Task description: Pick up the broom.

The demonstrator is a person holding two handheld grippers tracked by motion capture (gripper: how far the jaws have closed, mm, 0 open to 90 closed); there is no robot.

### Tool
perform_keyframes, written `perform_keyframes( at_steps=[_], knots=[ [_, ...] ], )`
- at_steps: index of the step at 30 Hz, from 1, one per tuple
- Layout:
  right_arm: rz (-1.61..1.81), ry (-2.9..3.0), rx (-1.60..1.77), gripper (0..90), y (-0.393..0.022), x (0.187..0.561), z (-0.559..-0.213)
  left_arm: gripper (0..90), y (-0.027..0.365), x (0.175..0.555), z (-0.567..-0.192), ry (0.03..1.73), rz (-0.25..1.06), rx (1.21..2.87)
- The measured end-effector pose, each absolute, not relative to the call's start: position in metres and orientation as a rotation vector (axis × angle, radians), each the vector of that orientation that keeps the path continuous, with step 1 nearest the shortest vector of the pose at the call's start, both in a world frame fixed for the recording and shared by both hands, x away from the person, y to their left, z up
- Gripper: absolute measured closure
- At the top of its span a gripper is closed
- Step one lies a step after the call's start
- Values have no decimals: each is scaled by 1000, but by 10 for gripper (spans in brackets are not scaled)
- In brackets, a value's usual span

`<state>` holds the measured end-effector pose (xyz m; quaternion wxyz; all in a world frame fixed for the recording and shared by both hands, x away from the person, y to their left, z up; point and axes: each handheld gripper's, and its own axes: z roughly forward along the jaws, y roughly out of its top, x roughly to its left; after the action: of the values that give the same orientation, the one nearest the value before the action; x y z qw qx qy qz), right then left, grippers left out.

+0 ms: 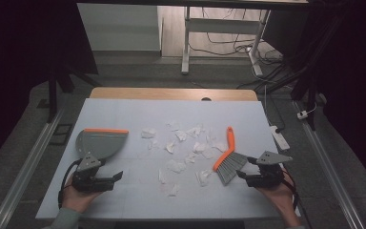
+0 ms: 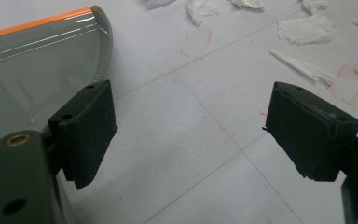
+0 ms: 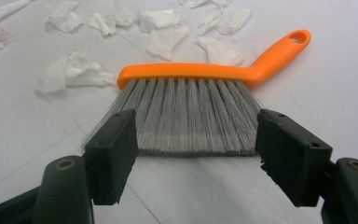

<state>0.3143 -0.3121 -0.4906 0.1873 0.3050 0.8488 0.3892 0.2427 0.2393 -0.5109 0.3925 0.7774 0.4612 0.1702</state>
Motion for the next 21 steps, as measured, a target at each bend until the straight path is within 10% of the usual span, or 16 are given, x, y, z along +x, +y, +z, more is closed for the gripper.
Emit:
perform_keyframes(
  at_steps=[21],
  knots=[
    [1059,2396,872,296,-307,313,-487,177,235,246,-510,1144,461,1979]
  ],
)
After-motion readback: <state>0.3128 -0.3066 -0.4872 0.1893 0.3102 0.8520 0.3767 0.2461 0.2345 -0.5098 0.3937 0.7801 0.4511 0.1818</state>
